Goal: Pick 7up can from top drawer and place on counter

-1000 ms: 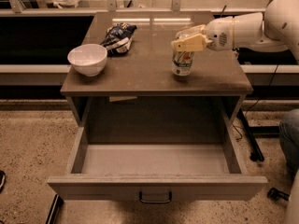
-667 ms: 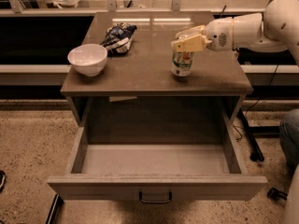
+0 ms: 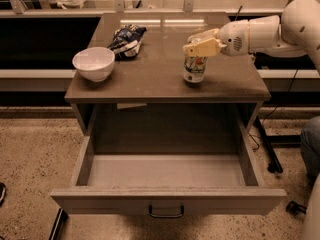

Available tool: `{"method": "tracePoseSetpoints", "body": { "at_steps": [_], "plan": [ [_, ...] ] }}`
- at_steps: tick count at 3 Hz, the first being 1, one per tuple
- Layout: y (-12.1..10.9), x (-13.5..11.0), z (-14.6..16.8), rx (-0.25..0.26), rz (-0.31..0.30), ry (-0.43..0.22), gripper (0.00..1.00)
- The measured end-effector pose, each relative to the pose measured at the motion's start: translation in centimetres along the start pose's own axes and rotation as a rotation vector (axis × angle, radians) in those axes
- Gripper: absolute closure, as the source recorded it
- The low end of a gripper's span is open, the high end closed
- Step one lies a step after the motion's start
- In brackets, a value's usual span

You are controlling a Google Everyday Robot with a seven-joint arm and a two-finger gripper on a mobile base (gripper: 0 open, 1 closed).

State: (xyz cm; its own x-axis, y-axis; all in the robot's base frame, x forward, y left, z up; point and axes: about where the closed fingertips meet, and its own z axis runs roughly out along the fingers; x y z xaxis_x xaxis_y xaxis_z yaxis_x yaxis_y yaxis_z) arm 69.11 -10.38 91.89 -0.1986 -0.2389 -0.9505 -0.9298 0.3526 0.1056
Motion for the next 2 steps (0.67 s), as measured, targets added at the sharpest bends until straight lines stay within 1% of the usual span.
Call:
{"method": "tracePoseSetpoints", "body": {
  "at_steps": [1, 2],
  "plan": [
    [0.1, 0.0, 0.3, -0.008, 0.000, -0.004, 0.15],
    [0.7, -1.2, -0.7, -0.027, -0.051, -0.048, 0.00]
  ]
}}
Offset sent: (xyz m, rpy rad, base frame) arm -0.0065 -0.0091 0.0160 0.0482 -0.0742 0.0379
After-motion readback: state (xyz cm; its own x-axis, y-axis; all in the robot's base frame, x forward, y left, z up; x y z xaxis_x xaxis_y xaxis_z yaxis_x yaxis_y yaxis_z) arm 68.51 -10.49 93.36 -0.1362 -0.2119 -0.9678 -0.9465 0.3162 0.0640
